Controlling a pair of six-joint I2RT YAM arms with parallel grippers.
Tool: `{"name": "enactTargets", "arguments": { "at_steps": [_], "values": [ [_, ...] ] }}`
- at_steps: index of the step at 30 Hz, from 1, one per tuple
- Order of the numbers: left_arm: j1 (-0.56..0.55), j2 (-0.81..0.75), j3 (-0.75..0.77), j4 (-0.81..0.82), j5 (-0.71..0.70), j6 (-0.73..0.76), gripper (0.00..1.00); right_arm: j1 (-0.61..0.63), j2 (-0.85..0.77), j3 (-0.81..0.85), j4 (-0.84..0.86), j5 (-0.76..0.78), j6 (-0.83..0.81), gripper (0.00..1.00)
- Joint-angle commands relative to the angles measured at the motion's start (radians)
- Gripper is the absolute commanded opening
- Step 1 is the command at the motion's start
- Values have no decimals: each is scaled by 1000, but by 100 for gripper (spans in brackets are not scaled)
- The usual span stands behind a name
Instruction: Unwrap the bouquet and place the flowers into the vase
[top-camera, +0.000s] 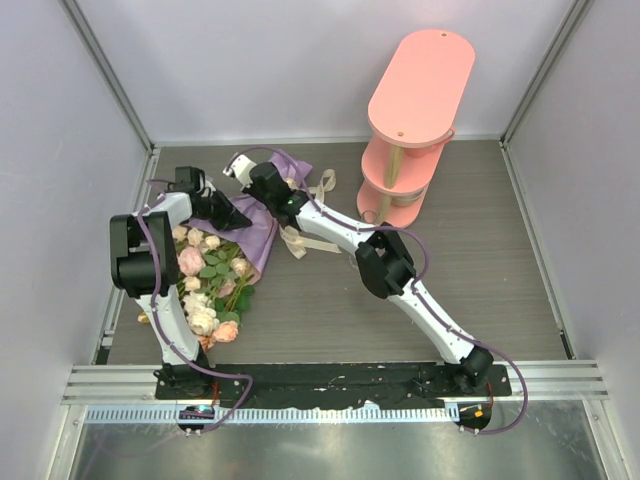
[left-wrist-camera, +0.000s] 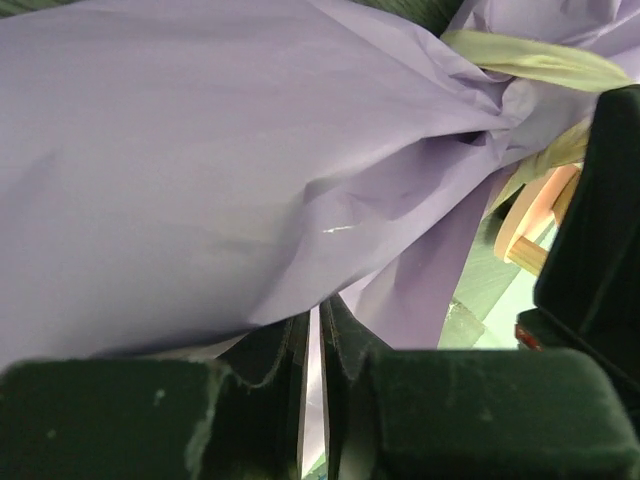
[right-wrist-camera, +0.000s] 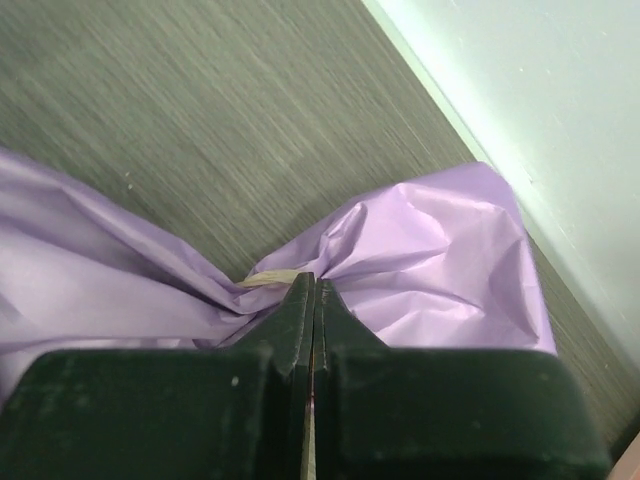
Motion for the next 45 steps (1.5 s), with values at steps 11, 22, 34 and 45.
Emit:
{"name": "enactTargets", "arguments": {
  "at_steps": [11,22,34,45],
  "values": [
    [1,16,28,-47,-52,31,13,-8,-160,93,173,32,201,1],
    [4,40,34,-51,-50,33,13,-2,-293,204,241,8,258,1],
    [14,77,54,-76,-90,56,13,-1,-483,274,437,-61,177,1],
    [16,86,56,-82,-93,66,13,-1,-657,267,552,-169,207,1]
  ]
}}
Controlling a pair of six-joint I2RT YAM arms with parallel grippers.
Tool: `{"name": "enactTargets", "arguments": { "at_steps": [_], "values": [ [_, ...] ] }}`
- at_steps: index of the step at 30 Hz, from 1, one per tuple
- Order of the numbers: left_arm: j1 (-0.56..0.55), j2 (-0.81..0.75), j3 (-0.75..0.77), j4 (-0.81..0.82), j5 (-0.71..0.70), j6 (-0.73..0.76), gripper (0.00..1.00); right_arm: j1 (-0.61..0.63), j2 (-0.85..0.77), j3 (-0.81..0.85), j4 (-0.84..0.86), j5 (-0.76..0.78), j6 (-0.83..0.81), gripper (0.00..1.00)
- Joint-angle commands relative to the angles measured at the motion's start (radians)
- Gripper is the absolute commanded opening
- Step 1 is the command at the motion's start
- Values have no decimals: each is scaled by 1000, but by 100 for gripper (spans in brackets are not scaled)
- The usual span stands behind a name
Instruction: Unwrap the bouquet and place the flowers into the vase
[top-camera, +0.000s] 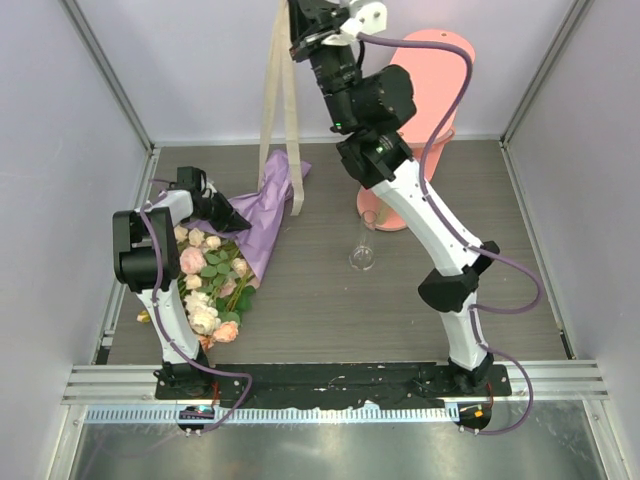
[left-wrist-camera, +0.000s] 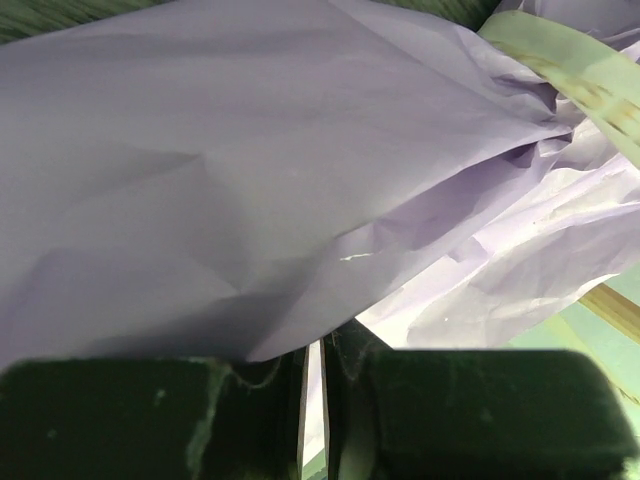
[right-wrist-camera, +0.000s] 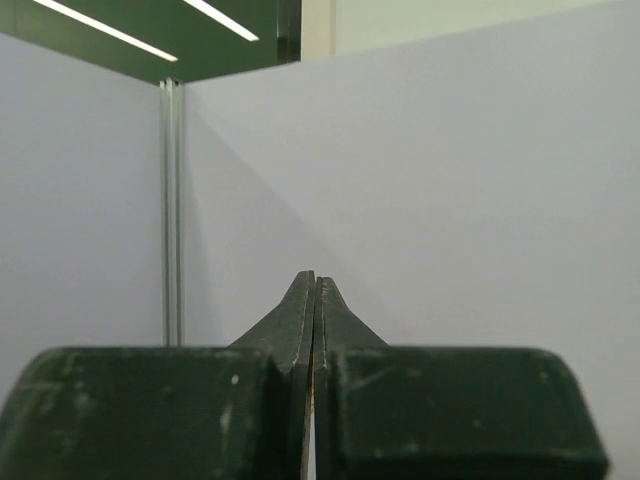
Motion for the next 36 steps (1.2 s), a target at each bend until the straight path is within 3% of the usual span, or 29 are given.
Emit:
{"name": "enactTargets", "arguments": {
  "at_steps": [1,8,12,19,24,27,29,33,36],
  "values": [
    [13,29,11,-32,-67,35,13,4,-103,37,126,-87,32,1],
    [11,26,8,-35,-66,39,13,6,-252,18,154,-90,60,1],
    [11,19,5,-33,-63,39,13,7,-414,-64,109,-140,155,1],
    [13,11,1,-27,-48,36,13,6,-701,-422,37,-142,216,1],
    [11,12,-1,-21,-31,27,13,6,-844,-650,-101,-105,151,1],
    [10,5,-10,-9,-14,21,13,4,-938,-812,-150,55,40,1],
    [10,-4,-15,0,-6,18,13,6,-985,-902,-153,250,-30,1],
    [10,-11,-16,10,9,12,14,-55,-952,-1167,-3,594,-280,1],
    [10,-18,-19,8,18,12,14,-175,-923,-1213,-58,734,-205,1]
  ]
}}
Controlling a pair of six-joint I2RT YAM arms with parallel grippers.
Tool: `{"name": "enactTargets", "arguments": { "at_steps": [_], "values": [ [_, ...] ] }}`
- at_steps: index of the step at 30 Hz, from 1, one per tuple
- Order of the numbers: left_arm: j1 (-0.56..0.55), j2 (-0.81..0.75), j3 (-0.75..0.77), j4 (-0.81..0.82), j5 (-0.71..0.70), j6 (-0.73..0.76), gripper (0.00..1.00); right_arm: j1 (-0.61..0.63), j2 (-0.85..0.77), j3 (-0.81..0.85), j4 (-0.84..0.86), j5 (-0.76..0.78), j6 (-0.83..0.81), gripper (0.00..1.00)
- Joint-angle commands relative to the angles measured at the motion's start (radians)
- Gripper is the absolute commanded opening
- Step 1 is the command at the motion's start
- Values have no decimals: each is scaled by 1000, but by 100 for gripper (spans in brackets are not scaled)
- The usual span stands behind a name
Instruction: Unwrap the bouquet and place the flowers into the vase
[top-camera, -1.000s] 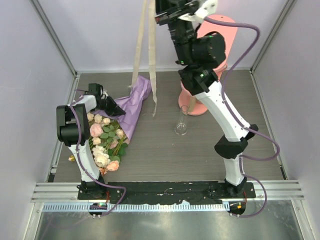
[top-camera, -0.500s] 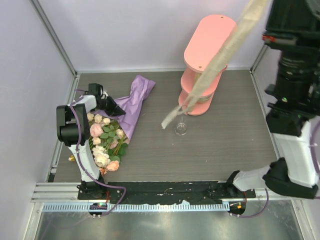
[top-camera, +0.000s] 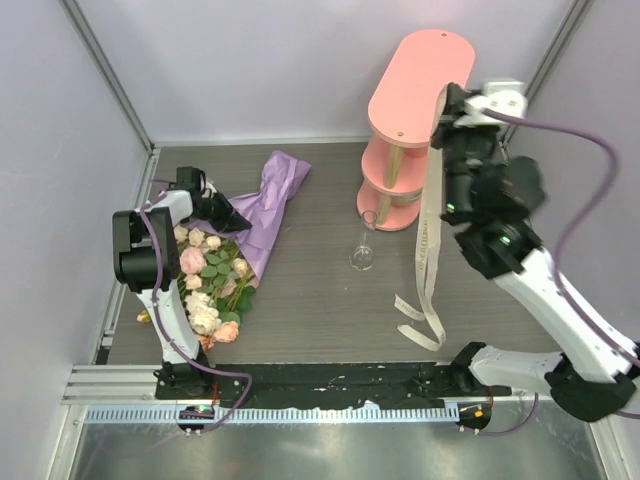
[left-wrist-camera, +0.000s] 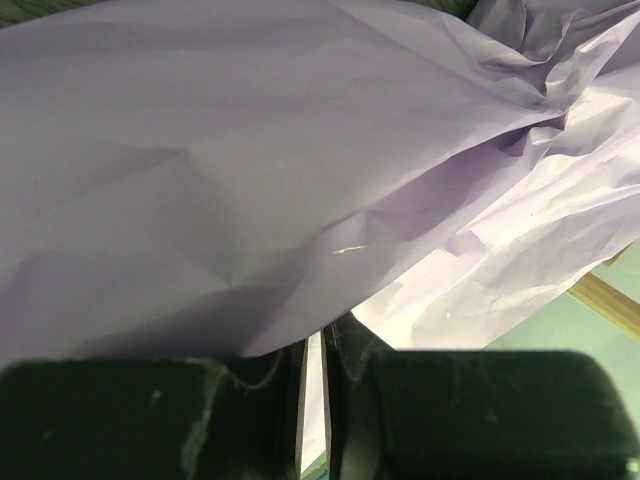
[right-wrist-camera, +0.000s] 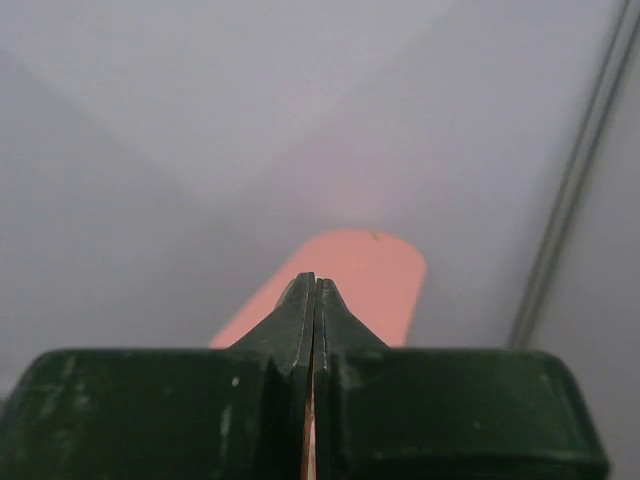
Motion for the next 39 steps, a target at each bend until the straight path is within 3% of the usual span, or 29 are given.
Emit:
{"name": "enactTargets", "arguments": {
  "at_steps": [1,8,9,10,11,14,16,19,20,25,26,29,34,36,37,39],
  "values": [
    [8,-22,-19,7,-3,11,14,-121,53,-88,-14,356,-42,1],
    [8,-56,-27,13,8,10,15,-338,-105,-258,-100,597,183,1],
    [8,-58,-27,16,9,8,15,-415,-108,-296,-109,646,197,1],
    [8,-61,-27,17,12,8,15,-456,-93,-299,-152,669,234,1],
    [8,-64,-22,17,25,8,15,-506,-74,-292,-333,676,368,1],
    [9,-94,-13,4,31,24,21,-669,-74,-246,-674,557,728,1],
    [9,-119,-16,8,26,36,27,-698,-132,-318,-678,423,785,4],
    [9,-188,-17,24,23,59,40,-697,-194,-396,-657,339,839,80],
    [9,-226,-25,31,26,64,46,-697,-195,-399,-686,221,845,95],
    [9,-357,-42,48,-21,111,58,-691,-292,-523,-720,-270,964,96],
    [9,-378,-48,47,-35,123,60,-671,-316,-561,-696,-400,969,96],
    [9,-426,-48,42,-67,137,60,-561,-405,-674,-721,-423,992,96],
    [10,-463,-60,53,-87,137,59,-67,-441,-755,-827,-203,1127,96],
    [9,-466,-60,51,-101,146,59,60,-410,-783,-870,-147,1257,96],
    [9,-467,-60,48,-107,149,59,201,-384,-790,-879,-96,1294,96],
    [10,-469,-62,44,-122,154,59,346,-312,-807,-905,-21,1420,96]
  ]
}}
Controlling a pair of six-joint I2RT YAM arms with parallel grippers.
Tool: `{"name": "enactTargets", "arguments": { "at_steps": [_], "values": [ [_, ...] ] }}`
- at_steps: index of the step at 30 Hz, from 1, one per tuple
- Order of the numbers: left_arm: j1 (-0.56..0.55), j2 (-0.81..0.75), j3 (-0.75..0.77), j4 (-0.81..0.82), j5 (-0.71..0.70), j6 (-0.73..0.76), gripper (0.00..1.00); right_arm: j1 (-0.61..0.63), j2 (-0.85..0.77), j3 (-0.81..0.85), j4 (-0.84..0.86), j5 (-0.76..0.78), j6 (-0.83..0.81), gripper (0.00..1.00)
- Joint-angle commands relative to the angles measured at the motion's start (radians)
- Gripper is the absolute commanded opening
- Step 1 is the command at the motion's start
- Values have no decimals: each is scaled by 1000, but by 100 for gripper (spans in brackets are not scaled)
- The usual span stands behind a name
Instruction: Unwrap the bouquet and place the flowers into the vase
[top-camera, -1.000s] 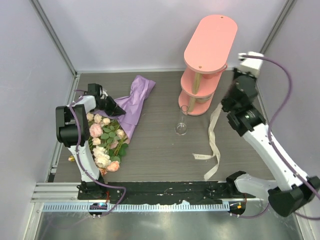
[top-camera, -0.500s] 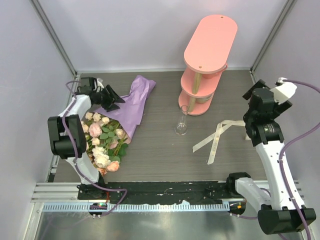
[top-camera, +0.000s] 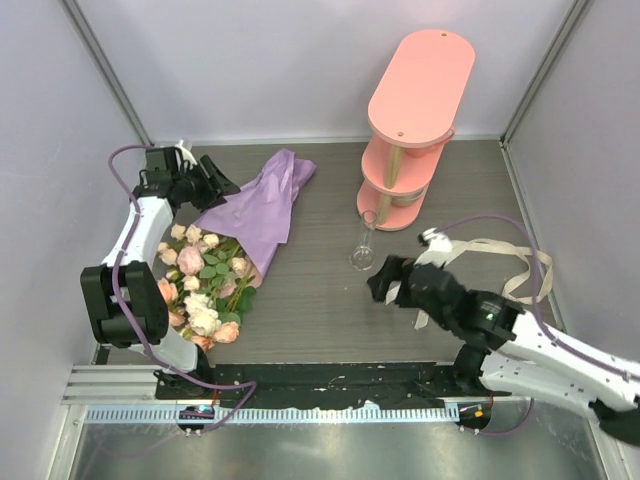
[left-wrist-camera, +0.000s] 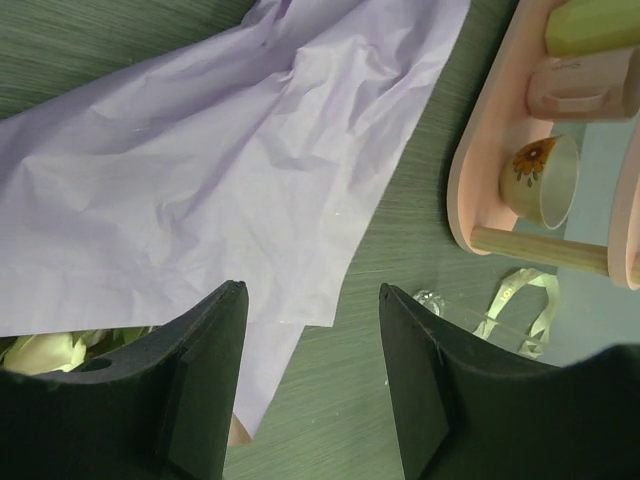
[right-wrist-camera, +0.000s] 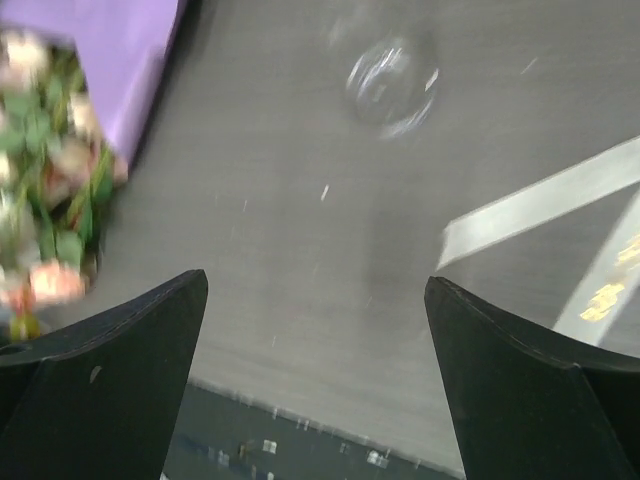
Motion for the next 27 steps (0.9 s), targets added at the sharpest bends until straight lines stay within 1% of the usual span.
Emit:
{"name": "enactTargets", "arguments": {
  "at_steps": [1,2,3,4,5,6,7,8,9,10,11,12,14,15,16,17,18,19,20,22,23,24,25,26,27],
  "values": [
    [7,-29,-8,16,-44,36,59,364,116,-35,-69,231,292,97],
    [6,-26,-8,15,-47,36,59,417,171,-52,-19,237,305,96],
    [6,-24,-8,16,-50,36,59,446,208,-61,25,231,271,97],
    [6,-21,-8,13,-50,39,58,466,247,-67,84,148,225,96],
    [6,-18,-10,12,-52,42,58,466,296,-64,239,101,164,96],
    [6,-18,-8,10,-55,44,58,466,385,-47,300,62,54,95],
    [6,-18,-7,9,-56,47,58,465,437,-26,367,19,3,95],
    [6,-20,-8,7,-59,48,58,447,487,49,459,-53,-57,95],
    [6,-23,-10,9,-64,50,58,431,596,98,481,-72,-135,94],
    [6,-27,-10,7,-62,54,58,416,651,146,526,-91,-175,89],
    [6,-32,-10,10,-62,57,58,373,704,245,543,-141,-203,86],
    [6,-52,-11,12,-64,59,58,349,822,302,549,-158,-217,84],
    [7,-73,-14,12,-94,71,59,281,922,441,572,-161,-215,81],
    [10,-101,-13,7,-107,77,59,267,964,479,607,-145,-209,79],
    [13,-115,-11,1,-146,83,59,259,1040,514,630,-97,-212,71],
    [16,-136,-13,-10,-174,91,59,258,1079,593,624,-42,-215,65],
    [22,-158,-19,-10,-212,97,59,250,1117,638,614,45,-223,61],
    [26,-210,-36,-7,-284,99,59,247,1201,681,606,73,-232,54],
    [27,-234,-43,-4,-326,102,59,244,1240,756,606,96,-255,51],
    [33,-311,-68,4,-387,109,60,226,1321,827,633,84,-287,45],
    [36,-334,-75,13,-432,109,60,218,1396,896,652,72,-328,45],
    [38,-360,-88,19,-449,105,60,209,1433,934,670,58,-356,46],
    [39,-382,-94,24,-463,103,60,189,1471,980,701,13,-387,46],
    [41,-421,-102,36,-476,102,60,180,1558,1084,719,4,-417,46],
    [41,-437,-109,44,-483,100,60,171,1600,1138,747,-11,-506,48]
  ]
}}
